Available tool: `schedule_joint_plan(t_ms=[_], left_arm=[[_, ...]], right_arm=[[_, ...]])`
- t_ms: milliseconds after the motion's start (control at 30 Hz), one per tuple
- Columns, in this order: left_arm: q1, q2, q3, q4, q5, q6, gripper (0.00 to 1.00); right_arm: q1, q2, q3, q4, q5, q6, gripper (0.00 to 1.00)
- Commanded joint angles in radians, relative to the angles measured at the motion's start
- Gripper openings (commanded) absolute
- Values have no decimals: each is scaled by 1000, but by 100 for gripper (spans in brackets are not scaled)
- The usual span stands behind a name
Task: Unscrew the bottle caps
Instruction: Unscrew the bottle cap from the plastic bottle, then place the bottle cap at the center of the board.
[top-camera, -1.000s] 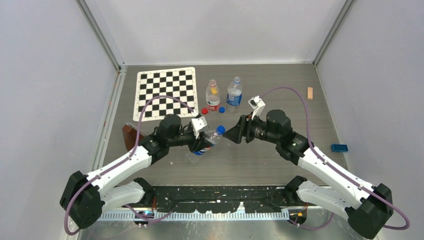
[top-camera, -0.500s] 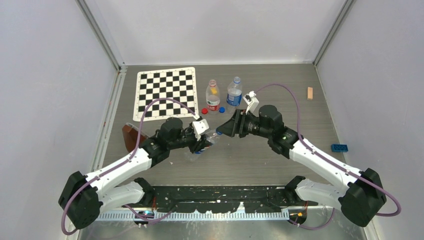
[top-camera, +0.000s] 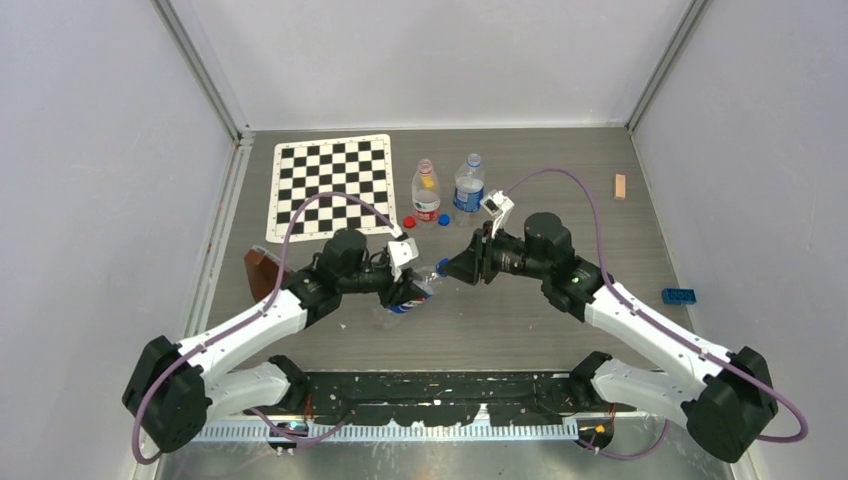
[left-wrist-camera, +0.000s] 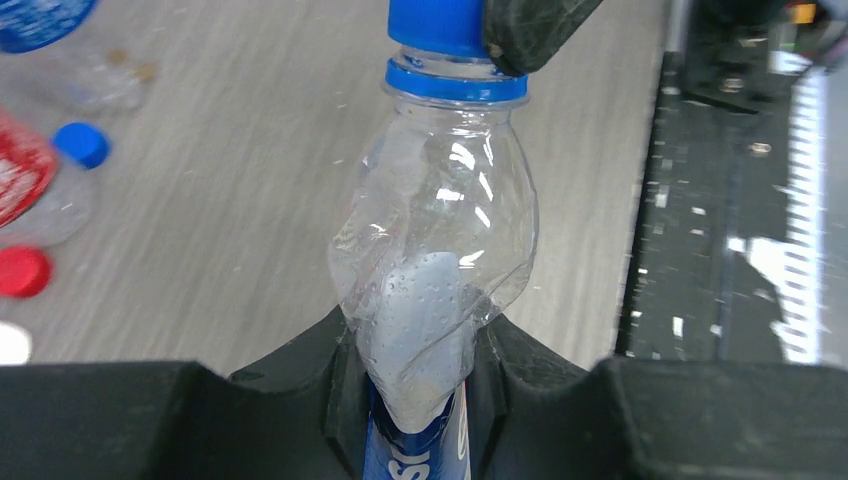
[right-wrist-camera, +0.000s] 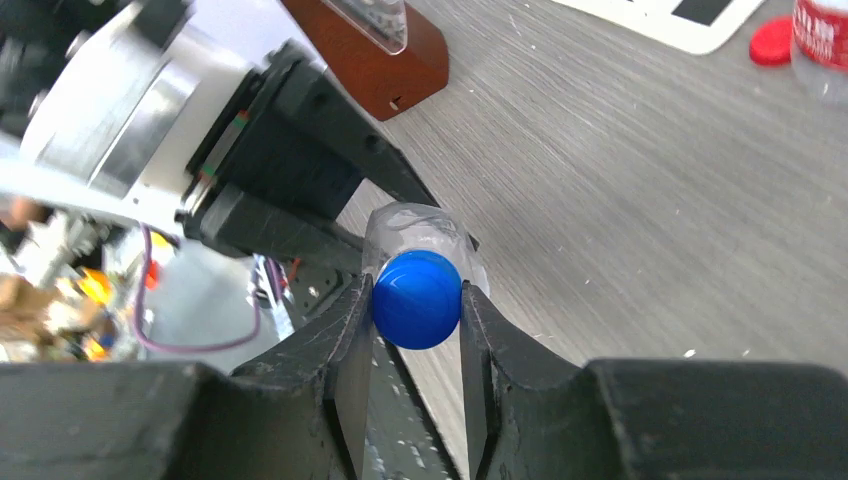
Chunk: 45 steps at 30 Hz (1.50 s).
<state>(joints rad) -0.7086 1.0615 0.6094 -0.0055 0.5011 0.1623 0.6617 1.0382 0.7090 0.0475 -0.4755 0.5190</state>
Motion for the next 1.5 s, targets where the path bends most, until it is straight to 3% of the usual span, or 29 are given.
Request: schedule_joint_plan(t_ms=[0, 200, 267, 367, 433, 600, 733, 967, 1200, 1367, 1467], left_arm=[[65, 65, 89, -63, 339, -19, 0], [105, 159, 159, -198, 627, 54, 1], [110, 180, 175, -245, 689, 92, 2], [112, 195, 196, -301, 670, 117, 1], [112, 183, 188, -279, 554, 93, 1], [112, 73, 97, -110, 208, -9, 0], [112, -41, -2, 63, 61, -49, 0], [111, -179, -139, 331, -10, -139, 0], [110, -180, -140, 334, -9, -154, 0], [111, -171, -140, 338, -3, -156, 0], [110, -175, -142, 337, 2, -156, 1]], right_arm=[[2, -92, -6, 24, -203, -389, 1], [-6, -177, 35, -236, -442, -926, 1], [-16, -199, 40, -269, -483, -1012, 1], [-27, -217, 47, -274, -467, -1050, 1], [-31, -218, 46, -238, -365, -949, 1], [-35, -165, -54, -26, 232, -576, 4], [-37, -2, -68, -35, 599, -271, 7], [-37, 289, -59, 126, 700, 5, 10], [-37, 496, 27, 171, 835, 99, 23], [-37, 559, 42, 203, 974, 154, 35], [-39, 587, 54, 208, 962, 152, 42]])
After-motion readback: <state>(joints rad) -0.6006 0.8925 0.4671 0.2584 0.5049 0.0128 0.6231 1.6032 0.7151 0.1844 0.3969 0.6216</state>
